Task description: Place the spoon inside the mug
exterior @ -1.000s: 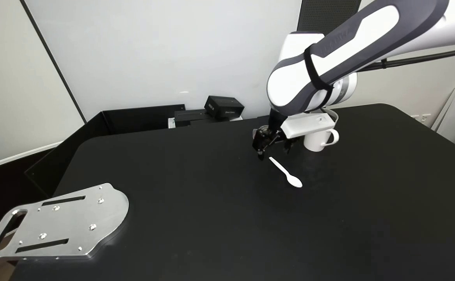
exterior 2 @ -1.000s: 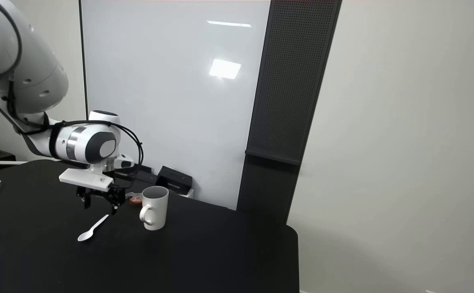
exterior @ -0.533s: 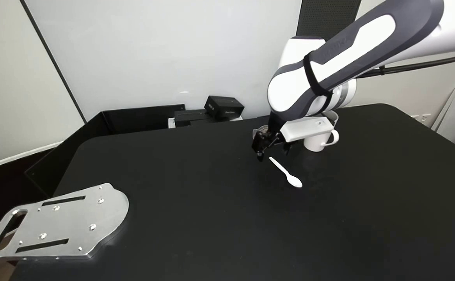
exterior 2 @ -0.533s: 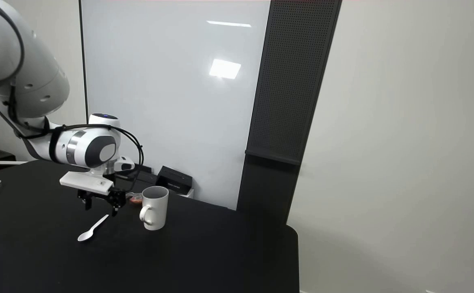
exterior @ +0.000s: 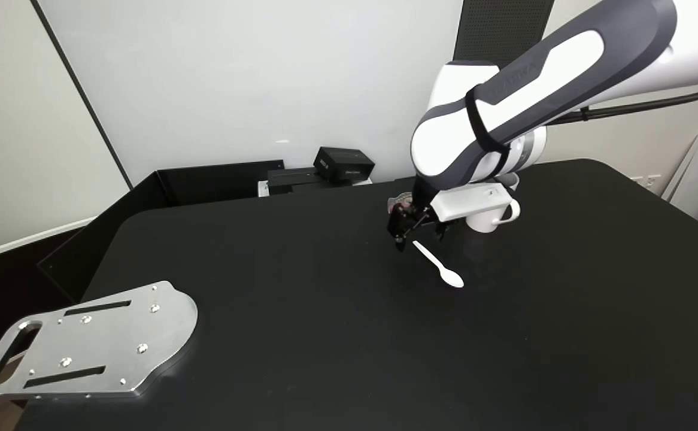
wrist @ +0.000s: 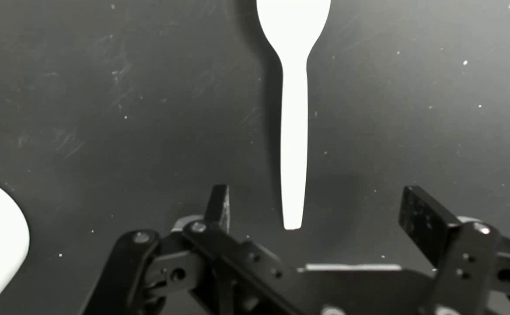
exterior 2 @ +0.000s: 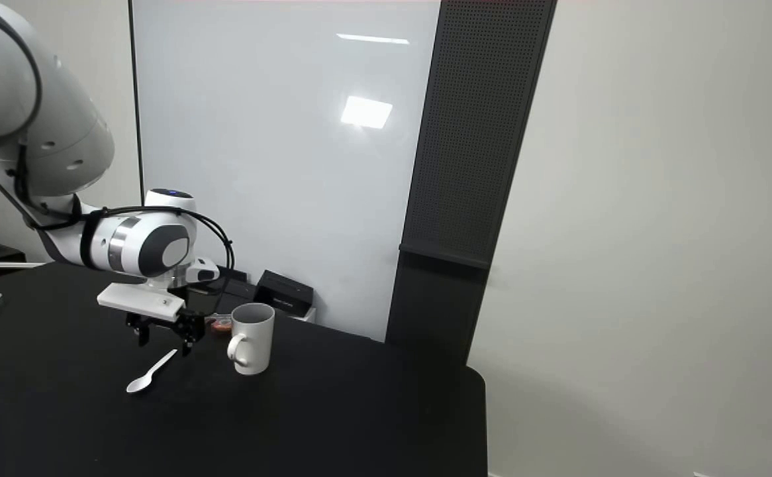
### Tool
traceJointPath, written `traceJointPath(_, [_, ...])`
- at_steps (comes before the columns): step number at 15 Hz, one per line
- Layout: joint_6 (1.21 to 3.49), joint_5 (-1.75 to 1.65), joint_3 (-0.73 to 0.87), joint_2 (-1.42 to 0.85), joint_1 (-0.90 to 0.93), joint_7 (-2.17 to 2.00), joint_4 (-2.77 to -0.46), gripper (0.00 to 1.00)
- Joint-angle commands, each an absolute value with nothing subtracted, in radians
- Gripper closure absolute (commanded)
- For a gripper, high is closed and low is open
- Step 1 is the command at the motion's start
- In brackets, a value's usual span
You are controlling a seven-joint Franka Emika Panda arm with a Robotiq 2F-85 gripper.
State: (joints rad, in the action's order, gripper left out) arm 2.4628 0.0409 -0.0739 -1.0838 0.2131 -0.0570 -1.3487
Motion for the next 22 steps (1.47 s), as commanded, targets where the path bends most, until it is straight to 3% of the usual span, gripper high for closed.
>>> traceJointPath(1, [2.459, 0.043, -0.083, -1.116, 0.203, -0.070, -1.307, 0.00])
traceJointPath(3, [2.460, 0.042, -0.082, -1.123, 0.204, -0.071, -1.303, 0.02])
traceJointPath(4, [2.466, 0.041, -0.079, -1.125, 0.206, -0.073, -1.305, 0.27])
traceJointPath(6, [2.469, 0.040, -0.078, -1.127, 0.206, -0.076, -1.304, 0.32])
traceJointPath(16, [2.471, 0.053, -0.074, -1.110, 0.180, -0.082, -1.307, 0.99])
traceJointPath(22, [2.454, 0.067, -0.071, -1.093, 0.158, -0.087, -1.301, 0.97])
